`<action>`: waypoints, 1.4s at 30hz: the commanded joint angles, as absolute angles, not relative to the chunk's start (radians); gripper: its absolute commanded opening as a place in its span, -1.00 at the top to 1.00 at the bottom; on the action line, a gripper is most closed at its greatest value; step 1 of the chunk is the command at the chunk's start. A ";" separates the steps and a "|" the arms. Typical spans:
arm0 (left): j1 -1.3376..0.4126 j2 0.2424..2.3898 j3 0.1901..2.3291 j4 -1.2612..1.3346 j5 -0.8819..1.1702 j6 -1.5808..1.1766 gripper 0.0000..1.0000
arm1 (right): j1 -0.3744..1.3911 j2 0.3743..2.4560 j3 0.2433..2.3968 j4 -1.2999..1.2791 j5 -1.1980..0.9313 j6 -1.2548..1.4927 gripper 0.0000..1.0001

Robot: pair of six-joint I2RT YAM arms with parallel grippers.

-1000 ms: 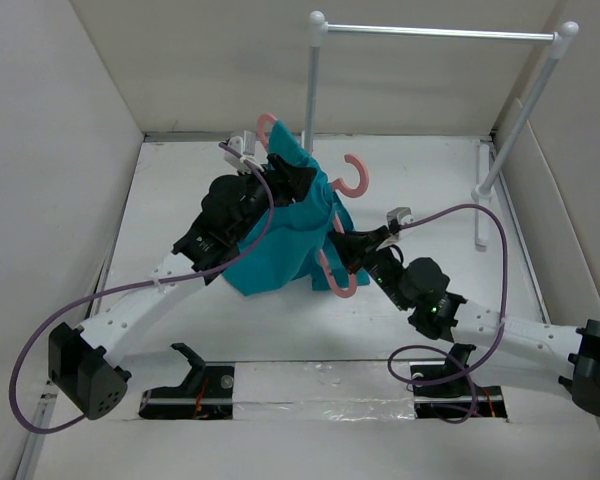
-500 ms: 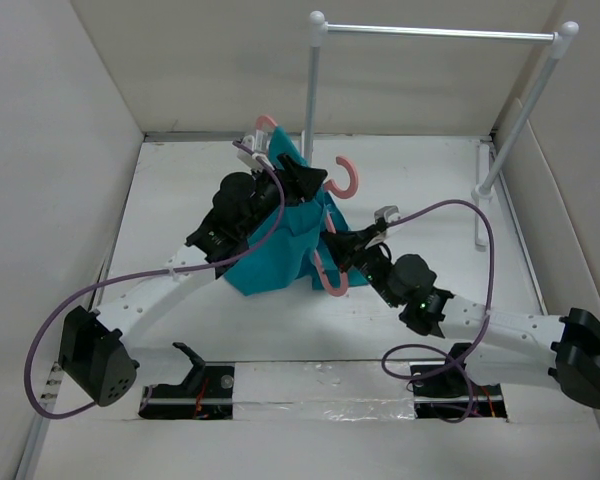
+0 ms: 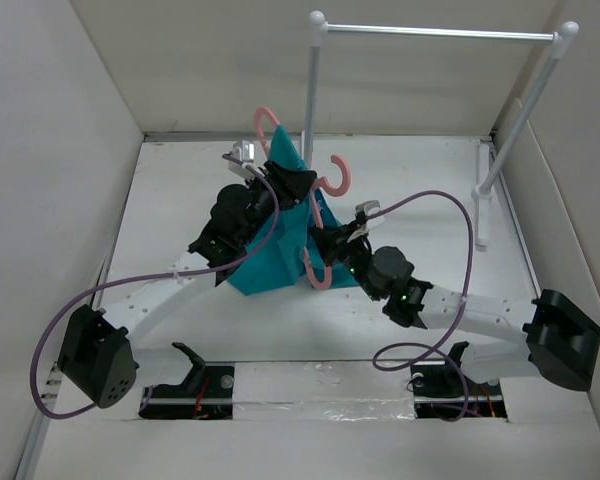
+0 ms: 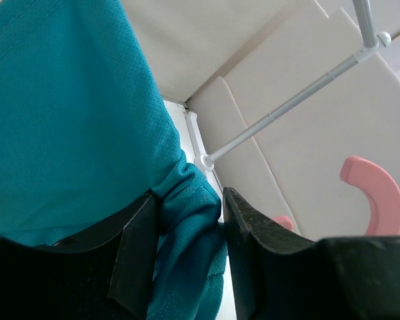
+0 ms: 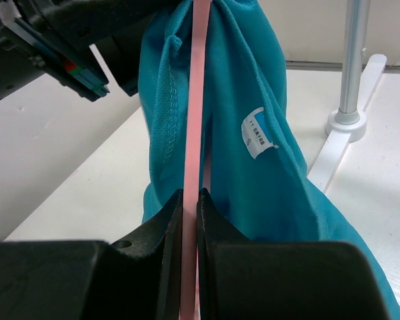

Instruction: Place the t-shirt on the hanger

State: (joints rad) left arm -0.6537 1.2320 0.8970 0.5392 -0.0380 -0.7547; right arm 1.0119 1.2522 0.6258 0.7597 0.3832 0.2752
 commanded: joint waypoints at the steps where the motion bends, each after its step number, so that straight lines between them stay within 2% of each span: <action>1: -0.676 1.201 0.873 0.592 0.025 -0.784 0.23 | 1.029 1.281 0.704 0.896 0.391 0.258 1.00; 5: -0.676 1.192 0.864 0.589 0.029 -0.785 0.03 | 1.048 1.298 0.716 0.905 0.382 0.253 1.00; 6: -0.676 1.190 0.862 0.591 0.026 -0.785 0.03 | 1.048 1.299 0.718 0.905 0.388 0.241 1.00; 7: -0.676 1.190 0.862 0.591 0.023 -0.785 0.07 | 1.058 1.305 0.719 0.907 0.402 0.236 1.00; 8: -0.676 1.192 0.865 0.589 0.020 -0.779 0.26 | 1.058 1.305 0.721 0.907 0.425 0.233 1.00; 14: -0.676 1.177 0.842 0.595 0.012 -0.779 1.00 | 1.077 1.293 0.713 0.899 0.437 0.224 1.00; 21: -0.667 1.097 0.781 0.621 -0.035 -0.775 1.00 | 1.086 1.261 0.687 0.859 0.445 0.238 1.00; 24: -0.657 1.074 0.767 0.623 -0.025 -0.778 1.00 | 1.086 1.243 0.695 0.802 0.439 0.241 0.78; 27: -0.646 1.049 0.746 0.640 -0.006 -0.796 1.00 | 1.086 1.227 0.686 0.772 0.427 0.250 0.47; 28: -0.646 1.042 0.738 0.649 -0.006 -0.801 1.00 | 1.086 1.221 0.680 0.770 0.425 0.249 0.26; 30: -0.637 1.028 0.739 0.649 -0.005 -0.804 1.00 | 1.086 1.201 0.675 0.736 0.417 0.245 0.10; 31: -0.637 1.026 0.744 0.643 0.024 -0.802 1.00 | 1.086 1.192 0.675 0.714 0.422 0.245 -0.08; 34: -0.637 1.011 0.752 0.632 0.037 -0.802 1.00 | 1.086 1.129 0.648 0.646 0.423 0.227 -0.23; 36: -0.627 0.996 0.736 0.640 0.029 -0.805 1.00 | 1.066 1.079 0.624 0.612 0.402 0.219 -0.24; 37: -0.627 0.993 0.736 0.640 0.029 -0.807 1.00 | 1.055 1.063 0.594 0.601 0.394 0.219 -0.14; 41: -0.603 0.994 0.756 0.623 0.060 -0.814 1.00 | 0.961 0.986 0.491 0.575 0.301 0.265 1.00; 42: -0.592 0.993 0.752 0.632 0.070 -0.821 1.00 | 0.934 0.977 0.471 0.581 0.270 0.276 1.00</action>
State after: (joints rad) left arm -0.6132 1.0222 0.7330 0.5636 0.0322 -0.8062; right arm 0.9913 1.0027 0.5320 0.6071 0.3485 0.2504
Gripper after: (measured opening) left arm 0.214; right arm 0.023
